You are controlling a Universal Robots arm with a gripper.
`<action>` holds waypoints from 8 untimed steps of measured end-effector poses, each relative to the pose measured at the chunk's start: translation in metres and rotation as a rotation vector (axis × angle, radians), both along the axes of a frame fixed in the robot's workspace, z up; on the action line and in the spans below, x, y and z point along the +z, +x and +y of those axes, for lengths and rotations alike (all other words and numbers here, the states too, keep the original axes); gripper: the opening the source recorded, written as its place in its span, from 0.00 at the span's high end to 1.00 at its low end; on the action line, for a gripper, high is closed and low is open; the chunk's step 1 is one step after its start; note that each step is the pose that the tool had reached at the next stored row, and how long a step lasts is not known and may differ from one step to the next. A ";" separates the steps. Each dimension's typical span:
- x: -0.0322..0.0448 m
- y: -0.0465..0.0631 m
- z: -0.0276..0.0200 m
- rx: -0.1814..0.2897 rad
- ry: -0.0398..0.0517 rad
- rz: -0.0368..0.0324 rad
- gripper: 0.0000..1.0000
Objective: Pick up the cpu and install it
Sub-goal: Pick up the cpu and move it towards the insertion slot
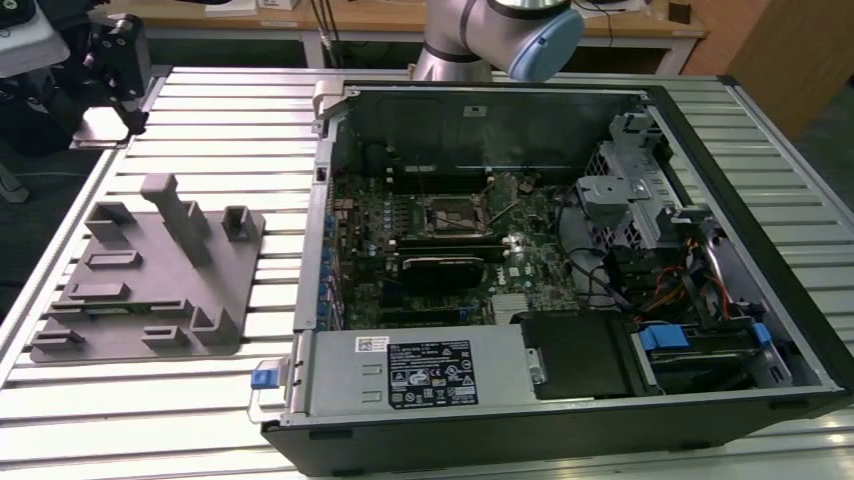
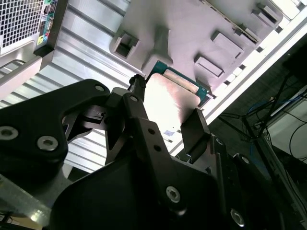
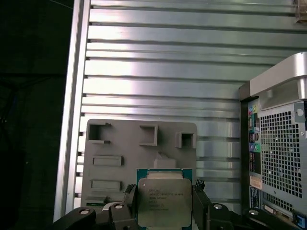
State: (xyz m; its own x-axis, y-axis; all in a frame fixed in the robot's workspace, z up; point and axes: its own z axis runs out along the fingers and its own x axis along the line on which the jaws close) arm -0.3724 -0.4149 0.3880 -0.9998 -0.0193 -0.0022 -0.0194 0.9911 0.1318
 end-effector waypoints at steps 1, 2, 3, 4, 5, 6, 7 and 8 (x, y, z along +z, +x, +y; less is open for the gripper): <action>0.0000 0.001 0.0000 0.000 0.0000 0.0001 0.45; 0.0000 0.002 0.0000 0.000 0.0000 0.0004 0.45; 0.0000 0.003 0.0001 0.000 0.0000 0.0006 0.45; 0.0001 0.004 0.0001 0.000 -0.0001 0.0009 0.45; 0.0000 0.004 0.0001 0.000 -0.0001 0.0011 0.45; 0.0000 0.005 0.0001 0.000 -0.0001 0.0013 0.45; 0.0000 0.006 0.0002 0.000 0.0000 0.0015 0.45; 0.0000 0.007 0.0002 0.000 -0.0001 0.0017 0.45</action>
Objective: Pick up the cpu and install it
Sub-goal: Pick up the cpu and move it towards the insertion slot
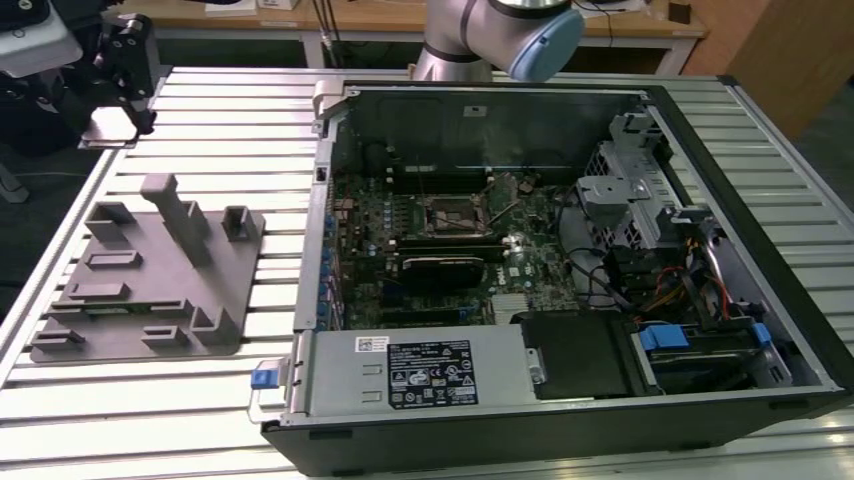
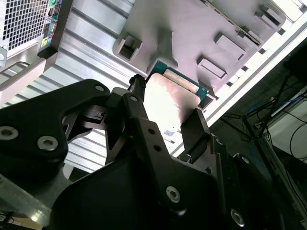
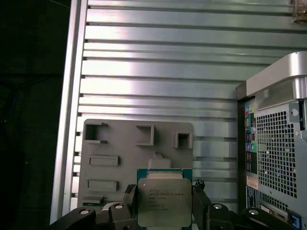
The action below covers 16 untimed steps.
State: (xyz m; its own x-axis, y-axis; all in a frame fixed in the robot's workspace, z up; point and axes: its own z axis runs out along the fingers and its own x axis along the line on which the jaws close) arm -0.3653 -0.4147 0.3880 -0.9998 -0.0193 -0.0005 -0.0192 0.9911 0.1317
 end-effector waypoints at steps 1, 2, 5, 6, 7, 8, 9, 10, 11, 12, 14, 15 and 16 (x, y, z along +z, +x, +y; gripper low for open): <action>0.0000 0.001 0.0000 0.000 0.0000 0.0002 0.45; 0.0000 0.002 0.0001 0.000 0.0000 0.0005 0.45; 0.0000 0.004 0.0002 0.000 0.0000 0.0011 0.45; 0.0000 0.005 0.0002 0.000 0.0000 0.0013 0.45; 0.0000 0.006 0.0002 0.000 0.0000 0.0015 0.45; 0.0000 0.007 0.0002 0.000 0.0000 0.0018 0.45; 0.0000 0.008 0.0003 0.000 -0.0001 0.0021 0.45; 0.0000 0.009 0.0003 0.000 0.0000 0.0022 0.45; 0.0000 0.010 0.0004 0.000 0.0000 0.0025 0.45; 0.0000 0.011 0.0004 0.000 0.0000 0.0028 0.45; 0.0000 0.012 0.0005 0.000 -0.0001 0.0033 0.45; 0.0000 0.013 0.0005 0.000 0.0000 0.0034 0.45; 0.0000 0.014 0.0005 0.000 -0.0001 0.0037 0.45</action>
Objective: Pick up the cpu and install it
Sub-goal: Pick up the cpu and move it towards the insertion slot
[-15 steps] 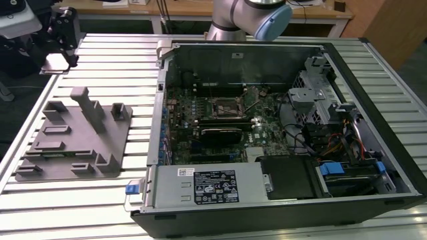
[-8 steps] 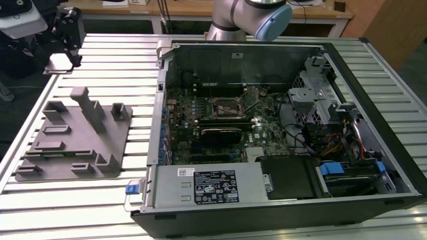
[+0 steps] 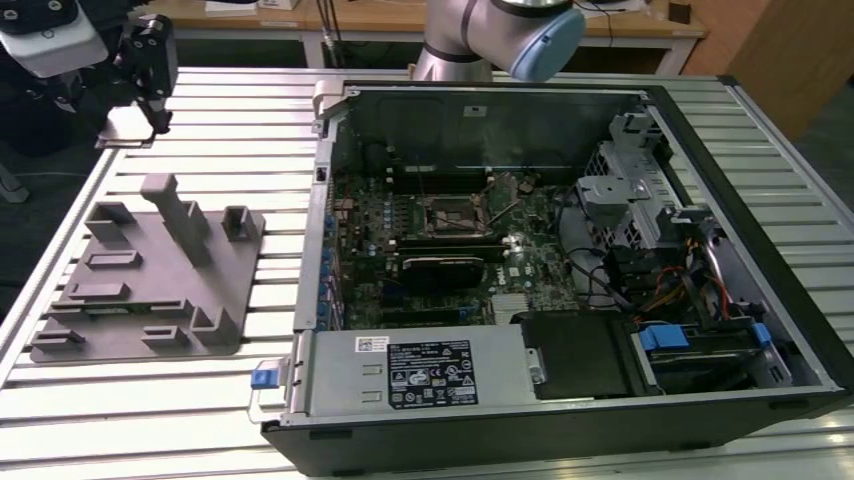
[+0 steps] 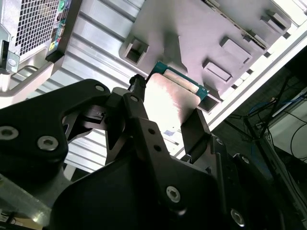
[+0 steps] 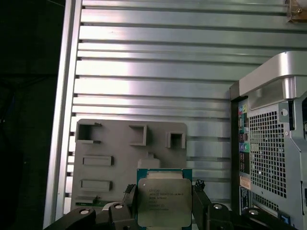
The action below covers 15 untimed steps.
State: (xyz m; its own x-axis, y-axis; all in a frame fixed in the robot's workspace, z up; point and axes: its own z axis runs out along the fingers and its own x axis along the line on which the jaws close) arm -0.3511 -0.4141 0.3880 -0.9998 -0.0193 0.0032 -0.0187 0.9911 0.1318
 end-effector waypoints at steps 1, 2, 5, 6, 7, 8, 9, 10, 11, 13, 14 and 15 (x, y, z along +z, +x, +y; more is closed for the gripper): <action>0.0000 0.001 0.0000 0.000 0.0000 0.0003 0.45; 0.0000 0.002 0.0001 0.000 0.0000 0.0005 0.45; 0.0000 0.005 0.0002 0.000 0.0000 0.0012 0.45; 0.0000 0.005 0.0002 0.000 0.0000 0.0014 0.45; 0.0000 0.006 0.0003 0.000 0.0000 0.0016 0.45; 0.0000 0.007 0.0003 0.000 0.0000 0.0019 0.45; 0.0000 0.008 0.0004 0.000 0.0000 0.0022 0.45; 0.0000 0.009 0.0005 0.000 -0.0001 0.0025 0.45; 0.0000 0.010 0.0005 0.000 -0.0001 0.0027 0.45; 0.0000 0.012 0.0005 0.000 -0.0001 0.0032 0.45; 0.0000 0.013 0.0005 0.000 -0.0001 0.0034 0.45; 0.0000 0.013 0.0005 0.000 -0.0001 0.0035 0.45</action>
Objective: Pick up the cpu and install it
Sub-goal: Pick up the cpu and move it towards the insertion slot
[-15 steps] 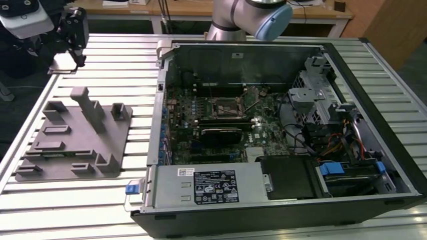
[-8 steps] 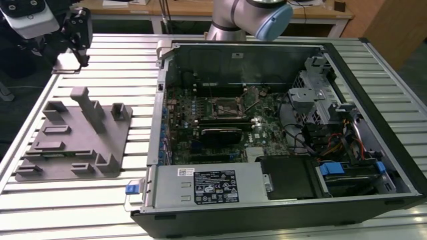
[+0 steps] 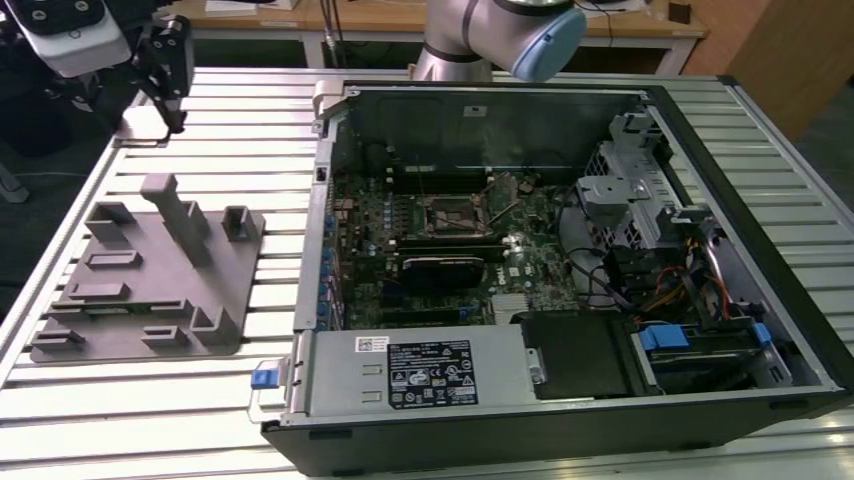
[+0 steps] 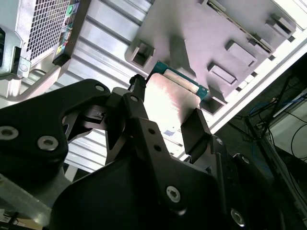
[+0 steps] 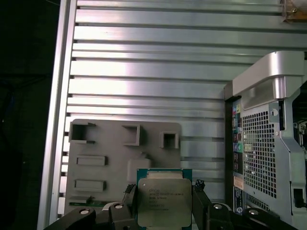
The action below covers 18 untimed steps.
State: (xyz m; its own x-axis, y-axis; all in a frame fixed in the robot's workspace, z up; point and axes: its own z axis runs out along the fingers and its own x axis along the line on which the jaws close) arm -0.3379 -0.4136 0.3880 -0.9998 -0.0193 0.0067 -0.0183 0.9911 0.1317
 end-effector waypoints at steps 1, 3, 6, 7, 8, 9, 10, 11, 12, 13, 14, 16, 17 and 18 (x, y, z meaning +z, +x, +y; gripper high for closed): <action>0.0000 0.001 0.0000 0.000 0.0000 0.0001 0.45; 0.0000 0.002 0.0000 0.000 0.0001 0.0003 0.45; 0.0000 0.003 0.0000 0.000 0.0000 0.0005 0.45; 0.0001 0.004 0.0000 0.000 0.0000 0.0007 0.45; 0.0000 0.004 0.0000 0.000 0.0000 0.0007 0.45; 0.0000 0.005 0.0000 0.000 0.0000 0.0008 0.45; 0.0000 0.006 0.0000 0.000 0.0000 0.0008 0.45; 0.0000 0.006 0.0000 0.000 0.0000 0.0011 0.45; 0.0000 0.007 0.0000 0.000 0.0000 0.0011 0.45; 0.0000 0.008 0.0000 0.000 0.0000 0.0013 0.45; 0.0000 0.008 0.0000 0.000 0.0000 0.0014 0.45; 0.0000 0.010 0.0000 0.000 0.0001 0.0015 0.45; -0.0001 0.010 0.0000 0.000 0.0001 0.0015 0.45; 0.0000 0.011 0.0000 0.000 0.0000 0.0018 0.45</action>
State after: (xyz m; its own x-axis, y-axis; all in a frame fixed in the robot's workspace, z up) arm -0.3271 -0.4136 0.3880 -0.9998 -0.0193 0.0085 -0.0181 0.9911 0.1317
